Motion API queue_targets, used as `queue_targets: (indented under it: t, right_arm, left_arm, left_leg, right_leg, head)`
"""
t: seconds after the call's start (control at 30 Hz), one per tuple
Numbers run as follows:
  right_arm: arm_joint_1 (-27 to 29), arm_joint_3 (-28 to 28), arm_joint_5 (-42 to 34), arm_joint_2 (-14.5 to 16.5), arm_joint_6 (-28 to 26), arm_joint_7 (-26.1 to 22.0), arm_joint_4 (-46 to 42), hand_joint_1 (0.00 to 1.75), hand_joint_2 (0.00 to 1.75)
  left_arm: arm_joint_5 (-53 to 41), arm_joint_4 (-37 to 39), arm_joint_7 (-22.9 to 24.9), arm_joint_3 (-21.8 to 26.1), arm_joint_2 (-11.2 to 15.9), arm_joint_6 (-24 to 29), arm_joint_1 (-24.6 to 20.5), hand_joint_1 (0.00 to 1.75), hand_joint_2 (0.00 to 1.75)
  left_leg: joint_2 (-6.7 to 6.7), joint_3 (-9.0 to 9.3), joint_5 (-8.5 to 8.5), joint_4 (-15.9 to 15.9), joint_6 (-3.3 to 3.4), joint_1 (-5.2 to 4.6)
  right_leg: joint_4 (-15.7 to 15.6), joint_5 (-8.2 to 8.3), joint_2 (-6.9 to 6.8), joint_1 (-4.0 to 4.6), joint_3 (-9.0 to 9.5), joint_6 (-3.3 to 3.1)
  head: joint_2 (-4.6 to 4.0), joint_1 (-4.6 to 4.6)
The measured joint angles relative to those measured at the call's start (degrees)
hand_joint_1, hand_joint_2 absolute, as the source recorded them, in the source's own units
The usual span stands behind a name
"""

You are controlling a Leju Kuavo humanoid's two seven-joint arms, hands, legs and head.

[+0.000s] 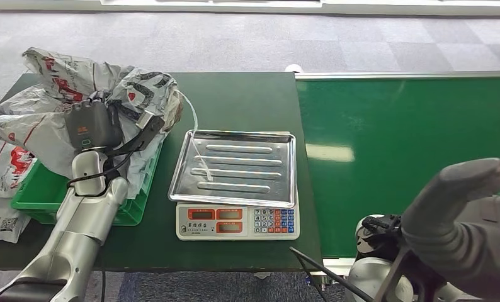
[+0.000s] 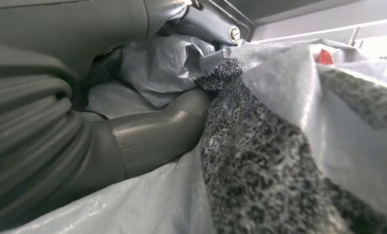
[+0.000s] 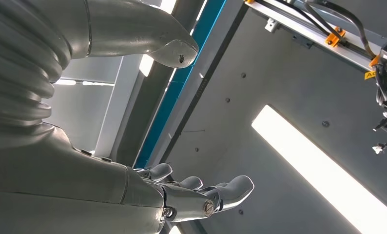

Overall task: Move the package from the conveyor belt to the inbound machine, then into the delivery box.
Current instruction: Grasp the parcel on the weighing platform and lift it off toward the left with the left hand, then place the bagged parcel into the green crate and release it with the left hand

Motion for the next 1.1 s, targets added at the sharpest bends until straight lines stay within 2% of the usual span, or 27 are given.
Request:
queue_targets:
  t: [0.2, 0.23, 0.27, 0.33, 0.37, 0.4, 0.57, 0.87, 0.93, 1.0, 1.07, 1.1]
  right_arm:
    - [0.1, 0.0, 0.0, 0.0, 0.0, 0.0, 0.0, 0.0, 1.75]
    - [0.1, 0.0, 0.0, 0.0, 0.0, 0.0, 0.0, 0.0, 1.75]
    - [0.2, 0.0, 0.0, 0.0, 0.0, 0.0, 0.0, 0.0, 1.75]
    - [0.2, 0.0, 0.1, 0.0, 0.0, 0.0, 0.0, 0.0, 1.75]
    - [0.2, 0.0, 0.2, 0.0, 0.0, 0.0, 0.0, 0.0, 1.75]
    - [0.3, 0.0, 0.2, 0.0, 0.0, 0.0, 0.0, 0.0, 1.75]
    - [0.5, -0.1, 0.5, 0.0, 0.0, 0.0, 0.0, 0.0, 1.75]
    - [0.5, -0.1, 0.3, 0.0, 0.0, 0.0, 0.0, 0.0, 1.75]
    - [0.5, -0.1, 0.1, 0.0, 0.0, 0.0, 0.0, 0.0, 1.75]
    - [0.6, -0.1, 0.0, 0.0, 0.0, 0.0, 0.0, 0.0, 1.75]
    - [0.6, -0.1, 0.0, 0.0, 0.0, -0.1, 0.1, 0.0, 1.75]
    - [0.5, -0.1, 0.0, 0.0, 0.0, -0.1, 0.1, 0.0, 1.75]
  left_arm:
    - [-5.2, -4.3, 3.1, 5.0, 0.5, 0.0, 3.3, 1.75, 1.75]
    - [-6.1, -4.9, 3.8, 6.3, 0.6, 0.0, 4.0, 1.68, 1.75]
    - [-6.8, -5.3, 4.5, 7.6, 0.7, 0.0, 4.6, 1.25, 1.75]
    - [-7.4, -5.6, 5.8, 10.3, 1.0, 0.0, 5.5, 0.38, 0.87]
    - [-7.5, -5.4, 6.4, 11.6, 1.1, 0.0, 5.8, 0.01, 0.44]
    - [-7.6, -4.9, 7.3, 12.7, 1.3, 0.0, 5.9, 0.0, 0.0]
    - [-7.6, -1.1, 12.6, 18.4, 2.6, 0.0, 6.4, 0.0, 0.0]
    - [-7.2, -4.0, 5.9, 29.6, 1.9, 0.0, 7.9, 0.0, 0.0]
    - [-6.3, -6.0, 2.5, 31.6, 1.2, 0.0, 8.3, 0.0, 0.0]
    - [-4.1, -8.8, -3.3, 33.7, 0.2, 0.0, 8.5, 0.0, 0.0]
    - [0.0, -12.2, -13.0, 36.4, -1.5, 0.0, 8.4, 0.0, 0.0]
    - [3.6, -14.2, -20.8, 38.5, -2.9, 0.0, 8.0, 0.0, 0.0]
  left_leg:
    - [0.13, 0.0, -0.03, 0.0, -0.02, -0.01]
    - [0.15, 0.0, -0.03, 0.0, -0.03, -0.01]
    - [0.16, -0.01, -0.03, 0.0, -0.03, -0.01]
    - [0.15, -0.01, -0.04, 0.0, -0.04, -0.01]
    - [0.15, -0.01, -0.04, 0.0, -0.05, -0.01]
    - [0.14, -0.02, -0.04, 0.0, -0.05, 0.0]
    - [0.25, -0.01, -0.03, 0.0, -0.09, 0.02]
    - [0.24, -0.03, -0.03, 0.0, -0.1, 0.02]
    - [0.24, -0.03, -0.03, 0.0, -0.1, 0.02]
    - [0.24, -0.03, -0.04, 0.0, -0.11, 0.02]
    - [0.23, -0.03, -0.03, 0.0, -0.1, 0.01]
    - [0.22, -0.03, -0.03, 0.0, -0.1, 0.01]
  right_leg:
    - [0.0, 0.0, 0.1, -0.04, -0.05, 0.0]
    - [0.0, 0.0, 0.1, -0.03, -0.06, 0.0]
    - [0.0, 0.0, 0.1, -0.01, -0.07, 0.0]
    - [0.0, -0.01, 0.11, 0.03, -0.08, -0.01]
    - [0.0, -0.01, 0.11, 0.04, -0.09, -0.02]
    - [0.0, -0.02, 0.11, 0.06, -0.09, -0.03]
    - [0.0, -0.01, 0.2, 0.09, -0.13, -0.08]
    - [0.0, -0.01, 0.23, 0.06, -0.13, -0.08]
    - [0.0, -0.01, 0.22, 0.07, -0.14, -0.08]
    - [0.0, -0.01, 0.22, 0.07, -0.14, -0.08]
    - [0.0, -0.01, 0.22, 0.07, -0.15, -0.08]
    - [0.0, 0.0, 0.21, 0.07, -0.15, -0.08]
  head:
    - [0.0, 0.0]
    - [0.0, 0.0]
    - [0.0, 0.0]
    - [0.0, -0.01]
    - [0.0, -0.01]
    - [0.0, -0.01]
    - [0.0, -0.02]
    - [0.0, -0.01]
    - [0.0, -0.02]
    - [0.0, -0.01]
    - [0.0, -0.01]
    - [0.0, -0.01]
